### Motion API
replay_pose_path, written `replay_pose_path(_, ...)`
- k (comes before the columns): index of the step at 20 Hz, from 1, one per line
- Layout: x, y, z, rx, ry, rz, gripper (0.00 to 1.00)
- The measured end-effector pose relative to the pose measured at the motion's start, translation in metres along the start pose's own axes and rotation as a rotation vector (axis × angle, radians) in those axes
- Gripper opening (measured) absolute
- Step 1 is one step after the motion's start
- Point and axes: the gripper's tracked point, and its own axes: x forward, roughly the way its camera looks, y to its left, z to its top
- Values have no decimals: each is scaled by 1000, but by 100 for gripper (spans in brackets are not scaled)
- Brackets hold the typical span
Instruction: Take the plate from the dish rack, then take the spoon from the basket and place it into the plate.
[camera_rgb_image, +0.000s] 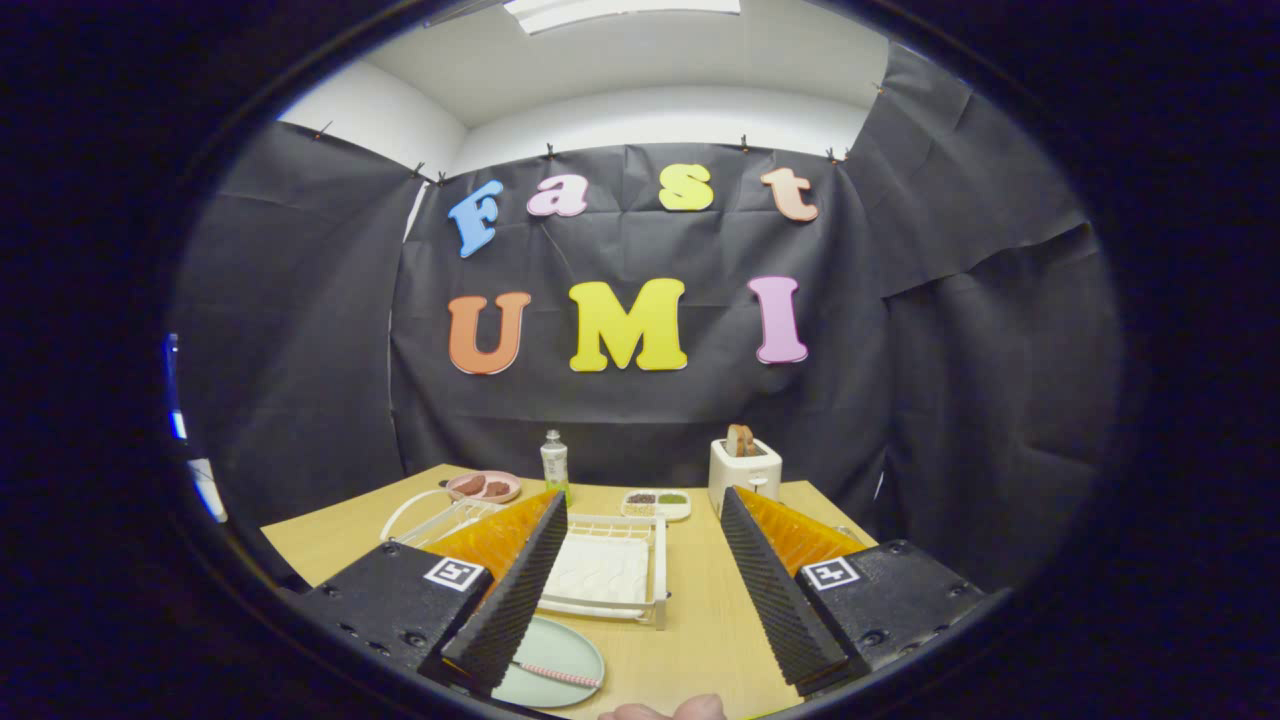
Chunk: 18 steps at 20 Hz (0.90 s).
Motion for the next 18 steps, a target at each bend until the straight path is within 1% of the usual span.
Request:
replay_pose_path(5, -8, 7, -12, 11, -4, -5, 100)
replay_pose_path(10, -13, 26, -22, 20, -2, 13, 100)
replay_pose_path(15, -19, 26, -18, -21, -48, -18, 100)
replay_pose_path(18, -23, 26, -22, 5, -65, -42, 100)
